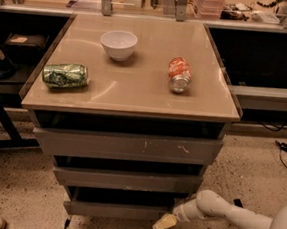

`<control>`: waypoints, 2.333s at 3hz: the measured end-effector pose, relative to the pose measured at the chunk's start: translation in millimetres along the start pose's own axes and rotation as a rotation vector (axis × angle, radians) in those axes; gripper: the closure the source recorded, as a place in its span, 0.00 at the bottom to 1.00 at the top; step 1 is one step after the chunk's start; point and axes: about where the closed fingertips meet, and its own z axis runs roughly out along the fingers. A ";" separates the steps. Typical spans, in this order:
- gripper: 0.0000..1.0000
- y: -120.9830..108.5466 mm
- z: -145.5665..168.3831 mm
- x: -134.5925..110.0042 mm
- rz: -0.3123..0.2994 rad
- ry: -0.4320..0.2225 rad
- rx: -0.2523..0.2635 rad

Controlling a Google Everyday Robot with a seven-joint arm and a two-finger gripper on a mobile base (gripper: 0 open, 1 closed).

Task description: Open bottom drawer

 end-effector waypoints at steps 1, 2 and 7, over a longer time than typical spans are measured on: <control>0.00 -7.1 14.5 -4.9 -0.020 -0.003 -0.016; 0.00 -8.6 34.8 9.8 0.009 0.010 -0.049; 0.00 10.8 36.9 30.9 0.070 0.028 -0.118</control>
Offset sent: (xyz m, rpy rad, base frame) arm -0.0010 0.0109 -0.0645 0.0409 0.0906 0.0154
